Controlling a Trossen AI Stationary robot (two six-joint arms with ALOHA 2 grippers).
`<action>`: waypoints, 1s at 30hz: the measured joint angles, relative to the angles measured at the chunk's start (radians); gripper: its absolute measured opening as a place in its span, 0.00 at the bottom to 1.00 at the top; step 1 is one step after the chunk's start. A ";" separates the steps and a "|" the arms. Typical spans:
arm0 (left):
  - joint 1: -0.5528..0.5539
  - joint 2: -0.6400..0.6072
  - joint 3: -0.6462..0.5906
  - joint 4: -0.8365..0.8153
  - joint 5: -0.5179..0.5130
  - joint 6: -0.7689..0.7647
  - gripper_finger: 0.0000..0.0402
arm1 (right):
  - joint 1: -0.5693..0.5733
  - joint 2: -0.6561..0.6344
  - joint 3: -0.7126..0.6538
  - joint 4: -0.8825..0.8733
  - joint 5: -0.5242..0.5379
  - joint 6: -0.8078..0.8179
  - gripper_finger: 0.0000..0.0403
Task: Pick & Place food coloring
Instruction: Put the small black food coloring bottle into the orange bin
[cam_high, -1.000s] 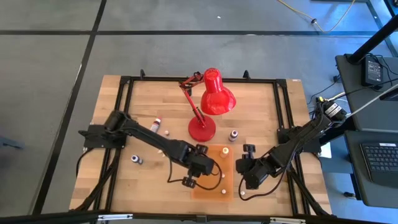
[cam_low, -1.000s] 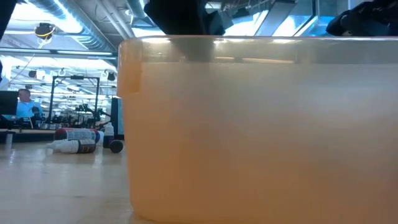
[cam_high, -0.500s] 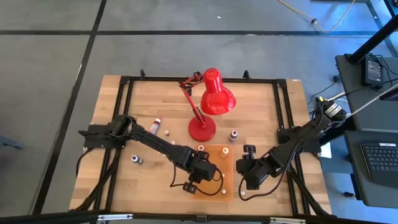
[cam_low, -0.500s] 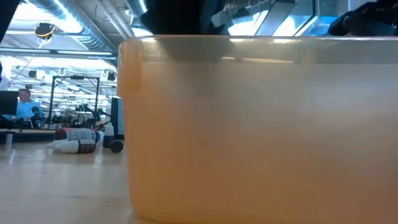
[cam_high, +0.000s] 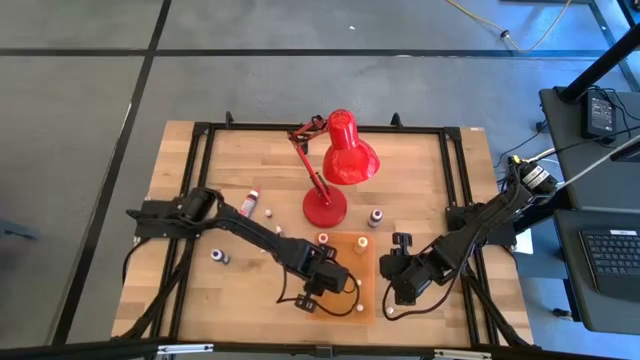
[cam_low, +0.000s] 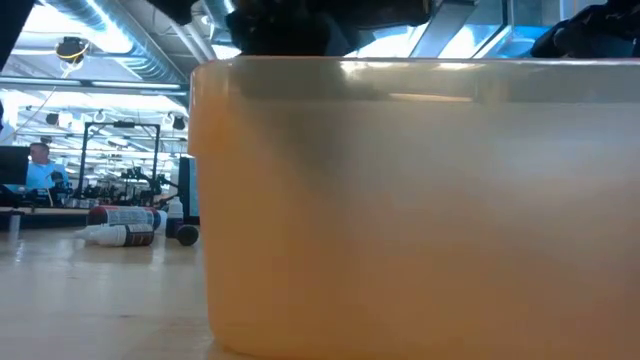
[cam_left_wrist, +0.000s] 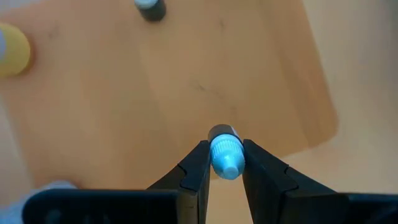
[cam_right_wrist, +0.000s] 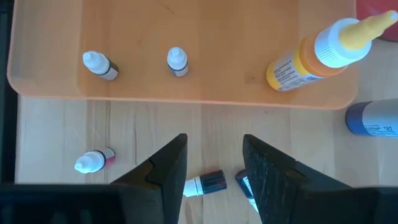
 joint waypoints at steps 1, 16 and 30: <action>0.000 0.002 0.000 -0.003 0.000 0.000 0.18 | 0.000 0.000 0.000 0.000 0.000 0.000 0.39; 0.000 0.002 0.000 -0.004 0.000 0.000 0.26 | 0.002 0.000 -0.001 -0.054 -0.001 0.112 0.39; 0.000 0.002 0.000 -0.008 0.000 0.000 0.27 | 0.031 0.000 -0.012 -0.275 0.064 0.182 0.39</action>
